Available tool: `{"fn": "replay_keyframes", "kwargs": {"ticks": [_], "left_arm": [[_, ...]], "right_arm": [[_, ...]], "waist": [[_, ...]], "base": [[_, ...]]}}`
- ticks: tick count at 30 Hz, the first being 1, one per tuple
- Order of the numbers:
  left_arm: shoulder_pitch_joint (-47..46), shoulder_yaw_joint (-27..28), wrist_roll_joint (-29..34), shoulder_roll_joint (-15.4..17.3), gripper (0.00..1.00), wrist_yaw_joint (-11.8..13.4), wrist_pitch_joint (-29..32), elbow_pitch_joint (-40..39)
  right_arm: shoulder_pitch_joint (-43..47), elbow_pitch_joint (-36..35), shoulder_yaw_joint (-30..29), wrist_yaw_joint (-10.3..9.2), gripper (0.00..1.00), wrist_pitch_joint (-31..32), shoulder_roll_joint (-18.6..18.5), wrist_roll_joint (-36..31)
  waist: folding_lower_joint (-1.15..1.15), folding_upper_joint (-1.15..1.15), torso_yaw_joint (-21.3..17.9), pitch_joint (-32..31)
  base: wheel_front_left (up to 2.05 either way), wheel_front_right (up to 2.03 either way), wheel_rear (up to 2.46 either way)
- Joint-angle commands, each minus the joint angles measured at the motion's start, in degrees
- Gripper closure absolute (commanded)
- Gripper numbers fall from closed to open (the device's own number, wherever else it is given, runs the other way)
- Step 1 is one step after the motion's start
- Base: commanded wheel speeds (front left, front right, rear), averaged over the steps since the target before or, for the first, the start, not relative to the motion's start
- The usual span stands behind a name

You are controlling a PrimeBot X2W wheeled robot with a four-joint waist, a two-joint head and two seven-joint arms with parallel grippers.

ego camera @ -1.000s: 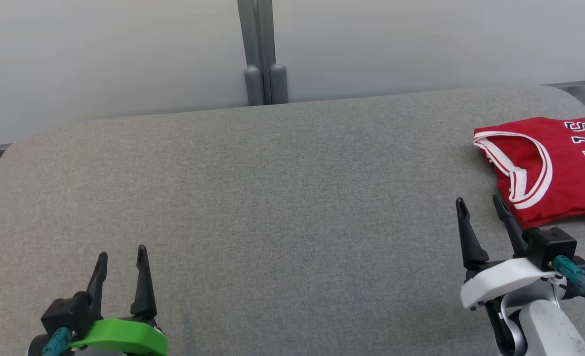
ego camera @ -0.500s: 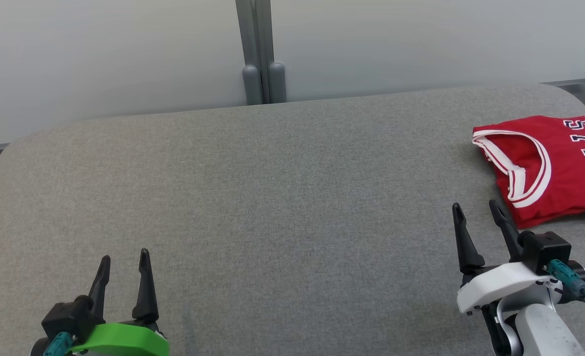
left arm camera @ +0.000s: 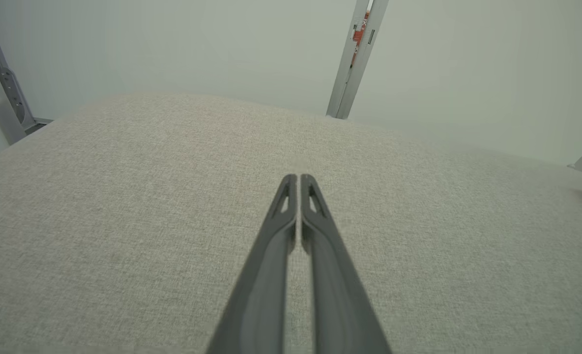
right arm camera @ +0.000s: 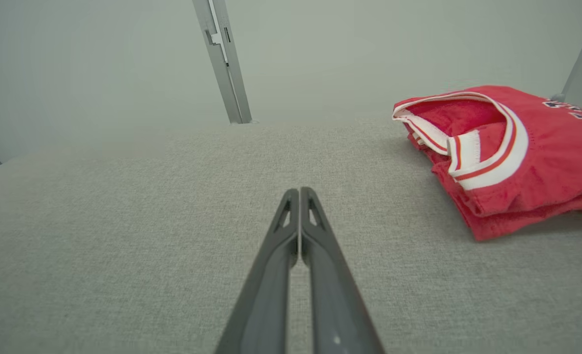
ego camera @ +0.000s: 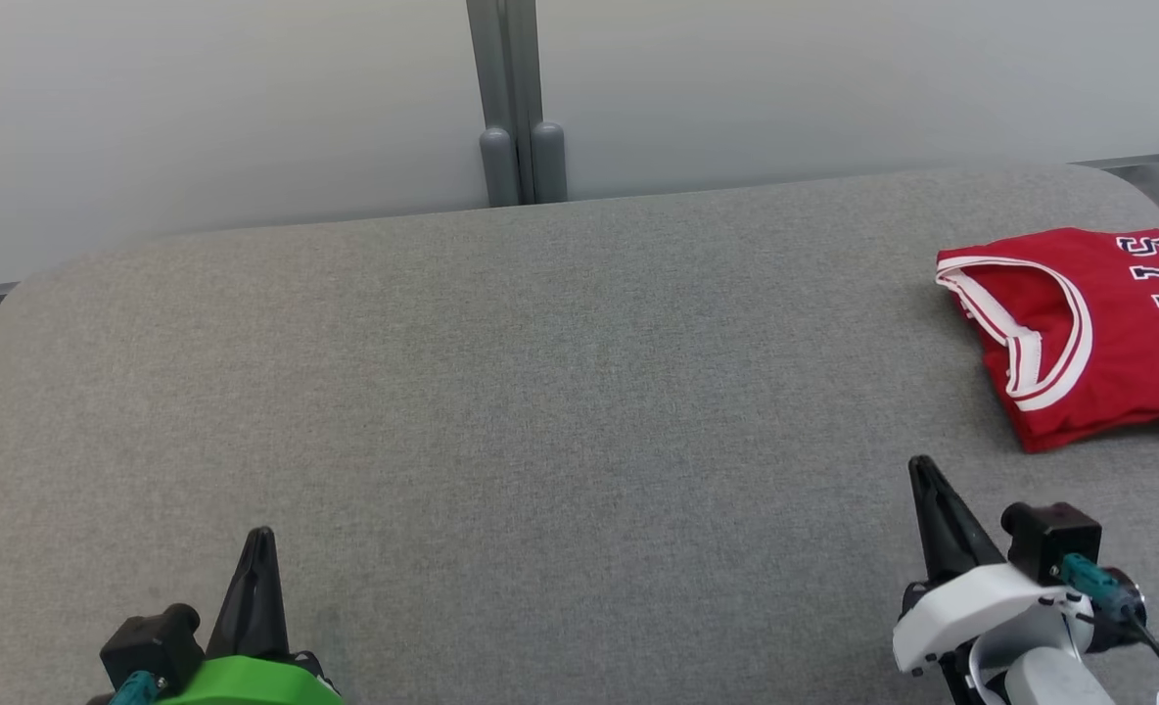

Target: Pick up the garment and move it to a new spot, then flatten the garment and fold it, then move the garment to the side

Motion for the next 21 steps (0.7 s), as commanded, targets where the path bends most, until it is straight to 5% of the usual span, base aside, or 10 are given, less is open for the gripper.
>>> {"fn": "replay_keyframes", "kwargs": {"ticks": [1, 21], "left_arm": [[0.0, 0.1, -0.5, 0.0, 1.00, 0.0, 0.2, 0.2], [-1.8, 1.3, -19.6, 0.1, 1.00, -0.1, 5.5, -1.3]], "right_arm": [[0.2, 0.2, -0.1, 0.00, 1.00, 0.2, 0.1, 0.5], [0.0, -2.0, -2.9, -0.02, 1.00, 5.5, 1.0, 20.5]], "waist": [[0.00, 0.00, 0.0, 0.0], [0.00, 0.00, 0.4, 0.0]], "base": [[0.00, 0.00, 0.00], [0.00, 0.00, 0.00]]}}
